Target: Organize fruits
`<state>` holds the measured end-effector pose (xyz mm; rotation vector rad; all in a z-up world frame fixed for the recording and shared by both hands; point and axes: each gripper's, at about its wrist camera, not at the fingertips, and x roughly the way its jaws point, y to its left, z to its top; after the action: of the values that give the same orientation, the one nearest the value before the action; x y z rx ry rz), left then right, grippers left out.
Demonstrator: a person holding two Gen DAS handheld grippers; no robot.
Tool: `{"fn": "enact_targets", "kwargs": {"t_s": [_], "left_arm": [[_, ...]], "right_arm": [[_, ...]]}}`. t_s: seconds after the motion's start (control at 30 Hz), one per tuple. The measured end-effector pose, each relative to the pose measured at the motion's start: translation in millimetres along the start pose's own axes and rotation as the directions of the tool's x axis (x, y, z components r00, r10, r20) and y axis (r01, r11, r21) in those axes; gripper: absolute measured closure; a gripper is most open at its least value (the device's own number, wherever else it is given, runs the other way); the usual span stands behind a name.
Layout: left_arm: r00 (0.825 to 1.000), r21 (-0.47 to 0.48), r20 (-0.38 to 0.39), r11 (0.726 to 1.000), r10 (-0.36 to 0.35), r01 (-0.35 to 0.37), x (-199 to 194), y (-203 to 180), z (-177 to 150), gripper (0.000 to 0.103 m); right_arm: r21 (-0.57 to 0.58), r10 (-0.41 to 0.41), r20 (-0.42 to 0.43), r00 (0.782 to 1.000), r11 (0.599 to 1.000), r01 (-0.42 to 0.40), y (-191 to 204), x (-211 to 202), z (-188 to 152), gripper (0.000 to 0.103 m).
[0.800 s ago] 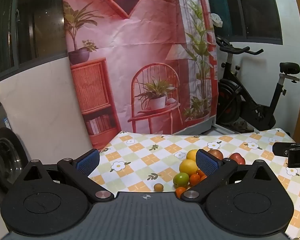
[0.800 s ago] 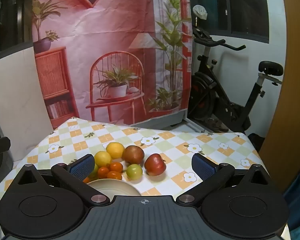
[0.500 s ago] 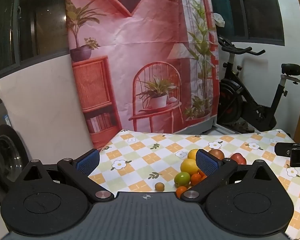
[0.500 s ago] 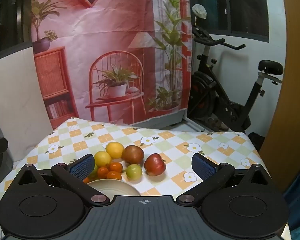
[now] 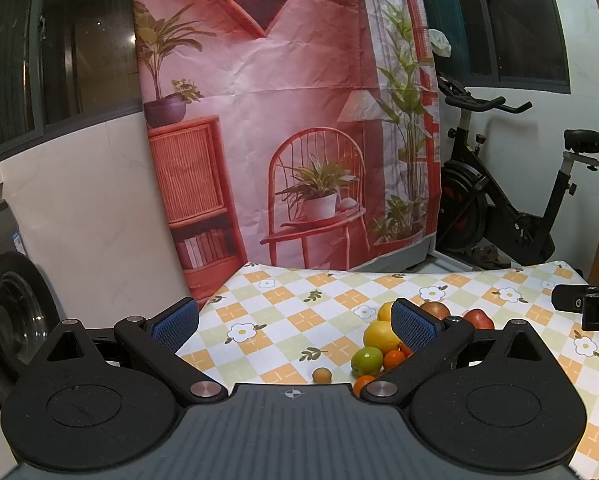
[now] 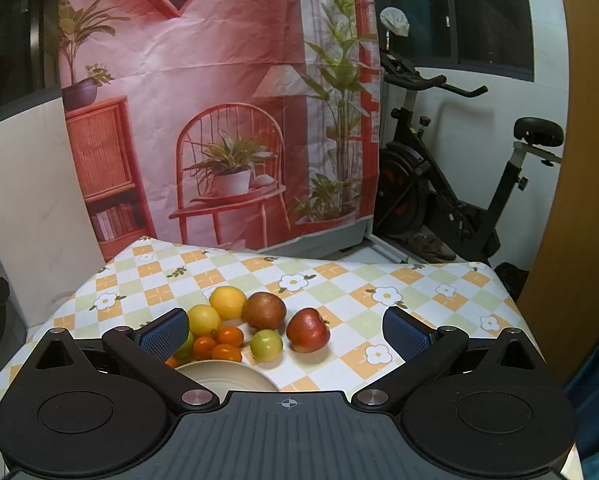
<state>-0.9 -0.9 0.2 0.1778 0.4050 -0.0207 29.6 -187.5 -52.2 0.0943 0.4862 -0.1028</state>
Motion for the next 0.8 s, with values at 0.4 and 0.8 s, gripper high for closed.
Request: {"fn": "enact_targets", "kwargs": {"t_s": [0.4,0.8], "left_arm": [[1.0,-0.001,0.006,1.0,-0.006,0.006,-1.6,1.8,-0.6,0.0],[1.0,-0.001,0.009,1.0,-0.003,0.003,-2.3,2.0,0.1,0.0]], "right_arm": [[0.003,0.002,0.0,1.0,1.0,-0.002,-0.1,0.0,0.2,0.0],[0.006,0.003,0.002,1.0,1.0,-0.003,-0.5,-0.3,-0.3,0.0]]}}
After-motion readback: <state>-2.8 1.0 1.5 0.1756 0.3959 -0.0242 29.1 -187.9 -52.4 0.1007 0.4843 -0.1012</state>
